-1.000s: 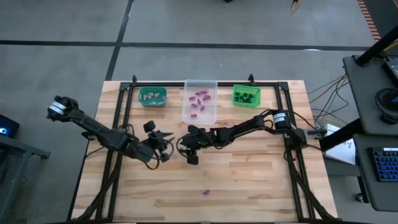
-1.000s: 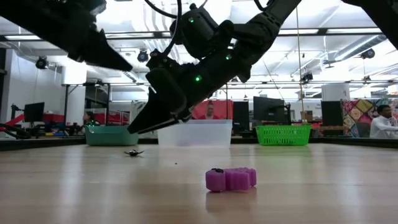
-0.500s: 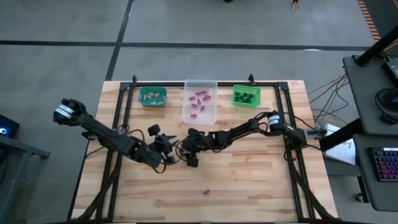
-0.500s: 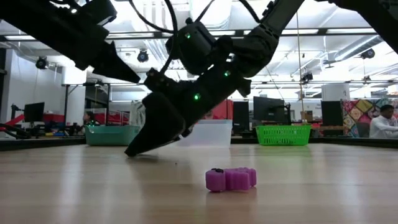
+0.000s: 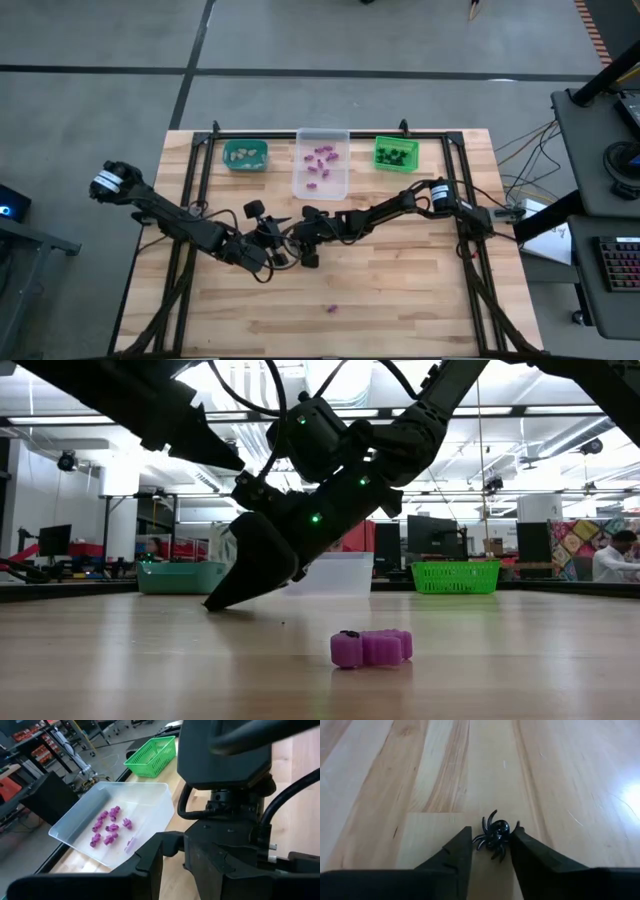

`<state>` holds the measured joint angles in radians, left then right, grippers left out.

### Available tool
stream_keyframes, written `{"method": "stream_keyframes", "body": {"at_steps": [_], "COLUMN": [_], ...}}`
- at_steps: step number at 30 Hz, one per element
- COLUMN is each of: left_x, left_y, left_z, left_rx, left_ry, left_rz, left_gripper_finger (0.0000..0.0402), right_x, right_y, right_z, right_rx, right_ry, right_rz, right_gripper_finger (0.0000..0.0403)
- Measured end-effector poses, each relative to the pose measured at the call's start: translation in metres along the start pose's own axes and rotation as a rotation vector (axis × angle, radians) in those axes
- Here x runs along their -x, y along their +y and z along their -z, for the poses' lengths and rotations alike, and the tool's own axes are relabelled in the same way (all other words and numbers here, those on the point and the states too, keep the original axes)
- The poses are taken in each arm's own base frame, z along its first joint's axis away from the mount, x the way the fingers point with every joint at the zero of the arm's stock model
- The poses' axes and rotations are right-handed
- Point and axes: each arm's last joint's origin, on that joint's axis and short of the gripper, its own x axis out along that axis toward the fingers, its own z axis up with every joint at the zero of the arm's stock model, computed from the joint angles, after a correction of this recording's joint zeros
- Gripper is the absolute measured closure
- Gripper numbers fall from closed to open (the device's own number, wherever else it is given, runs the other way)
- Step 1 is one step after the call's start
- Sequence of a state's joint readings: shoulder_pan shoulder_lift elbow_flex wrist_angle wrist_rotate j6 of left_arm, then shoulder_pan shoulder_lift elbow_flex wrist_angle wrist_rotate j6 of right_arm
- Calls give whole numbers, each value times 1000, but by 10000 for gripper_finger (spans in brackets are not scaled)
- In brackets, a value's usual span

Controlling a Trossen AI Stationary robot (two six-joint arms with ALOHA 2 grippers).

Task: Sort Halloween decoration
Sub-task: Put the black spider toy into the green bin

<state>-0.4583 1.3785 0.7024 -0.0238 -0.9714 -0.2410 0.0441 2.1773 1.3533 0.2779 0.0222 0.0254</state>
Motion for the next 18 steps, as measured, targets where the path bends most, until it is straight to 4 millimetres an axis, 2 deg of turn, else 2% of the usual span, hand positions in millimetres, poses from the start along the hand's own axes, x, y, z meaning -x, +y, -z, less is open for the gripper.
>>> {"method": "stream_keyframes", "body": {"at_steps": [8, 18], "left_x": [0, 0], "left_y": [0, 0], "left_z": [1, -1], "left_rx": [5, 11], "left_ry": [1, -3], "left_rz": [0, 1], "left_gripper_finger": [325, 325], "right_x": [0, 0], "right_y": [0, 0], "right_z": [0, 0], "right_rx": [22, 23], "right_ry": [2, 3], "right_rz": [-5, -3], "right_gripper_finger": [338, 346]}}
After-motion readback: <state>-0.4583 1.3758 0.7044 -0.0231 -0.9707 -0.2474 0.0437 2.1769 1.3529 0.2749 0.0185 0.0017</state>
